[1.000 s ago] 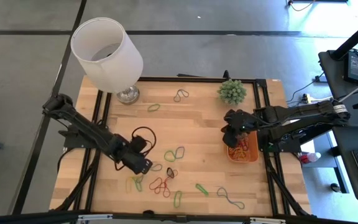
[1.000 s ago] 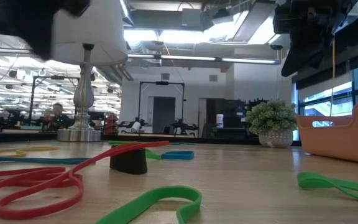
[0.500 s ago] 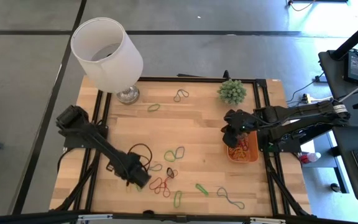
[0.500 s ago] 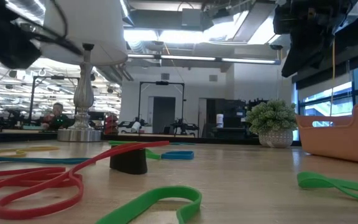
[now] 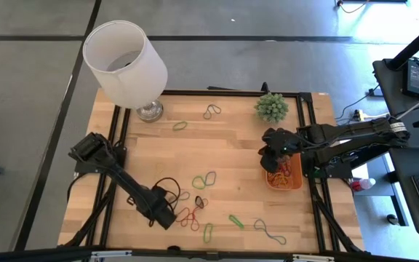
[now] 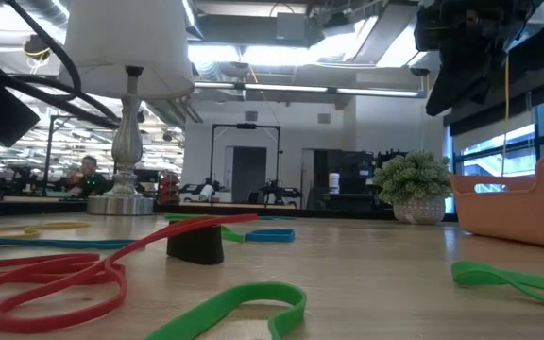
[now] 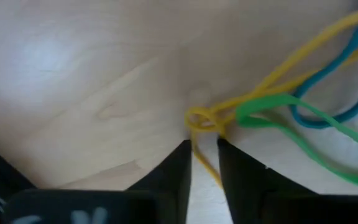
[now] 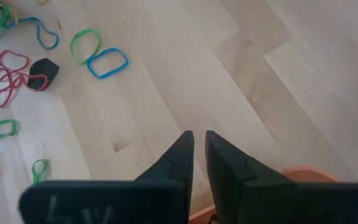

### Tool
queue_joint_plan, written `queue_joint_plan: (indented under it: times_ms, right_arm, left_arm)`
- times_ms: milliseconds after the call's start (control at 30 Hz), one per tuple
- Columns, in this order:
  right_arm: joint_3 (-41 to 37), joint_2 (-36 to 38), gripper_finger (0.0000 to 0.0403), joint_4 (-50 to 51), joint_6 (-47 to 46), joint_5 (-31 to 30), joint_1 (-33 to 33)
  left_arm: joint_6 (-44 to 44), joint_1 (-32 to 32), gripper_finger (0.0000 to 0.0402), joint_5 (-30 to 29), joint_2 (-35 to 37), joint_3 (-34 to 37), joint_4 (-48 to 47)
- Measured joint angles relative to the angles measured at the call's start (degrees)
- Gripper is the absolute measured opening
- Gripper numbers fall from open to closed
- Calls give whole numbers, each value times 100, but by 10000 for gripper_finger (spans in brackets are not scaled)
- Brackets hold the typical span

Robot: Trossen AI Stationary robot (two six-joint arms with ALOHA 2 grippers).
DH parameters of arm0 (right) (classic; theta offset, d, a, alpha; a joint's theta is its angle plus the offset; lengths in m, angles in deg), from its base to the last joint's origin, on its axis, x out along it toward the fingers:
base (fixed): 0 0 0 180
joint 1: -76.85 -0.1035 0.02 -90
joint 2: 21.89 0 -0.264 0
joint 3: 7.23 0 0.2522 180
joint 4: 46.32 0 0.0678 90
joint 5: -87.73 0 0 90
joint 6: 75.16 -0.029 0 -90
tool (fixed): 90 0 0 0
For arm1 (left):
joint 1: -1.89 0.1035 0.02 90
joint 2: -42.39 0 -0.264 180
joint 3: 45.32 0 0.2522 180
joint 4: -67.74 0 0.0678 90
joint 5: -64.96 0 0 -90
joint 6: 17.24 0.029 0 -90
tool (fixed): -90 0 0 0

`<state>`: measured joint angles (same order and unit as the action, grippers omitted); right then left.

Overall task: Pick and place rubber bands into bin
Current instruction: Put the yellow rubber band into the orange bin

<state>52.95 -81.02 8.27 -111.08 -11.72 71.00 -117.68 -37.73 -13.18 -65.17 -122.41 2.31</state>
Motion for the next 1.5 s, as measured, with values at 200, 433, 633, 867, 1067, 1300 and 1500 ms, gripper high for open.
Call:
queue_joint_plan:
  times_ms: [200, 433, 633, 867, 1067, 1300, 1500]
  right_arm:
    - [0, 0, 46, -1, 7, 0, -2]
    - [0, 0, 46, 0, 9, 0, -2]
    - [0, 0, 46, -184, 2, 0, -2]
    - [0, -69, 48, -1472, 532, -17, -90]
    - [0, -412, 71, -2370, 793, 3, -259]
    - [0, -706, 85, -2351, 611, 1, -293]
    - [0, -804, 85, -2321, 474, 0, -293]
  left_arm:
    - [-48, 30, 7, -94, 119, -48, -16]
    - [-386, 15, 2, -1104, 873, -423, -621]
    - [-241, 85, 1, -2551, 1612, -852, -1323]
    - [1093, 646, 1, -3755, 2072, -1185, -1278]
    - [2489, 1370, 1, -3224, 2079, -1302, -1326]
    - [2252, 1550, 27, -2486, 2052, -1216, -1680]
    - [1646, 969, 82, -1647, 2006, -487, -1503]
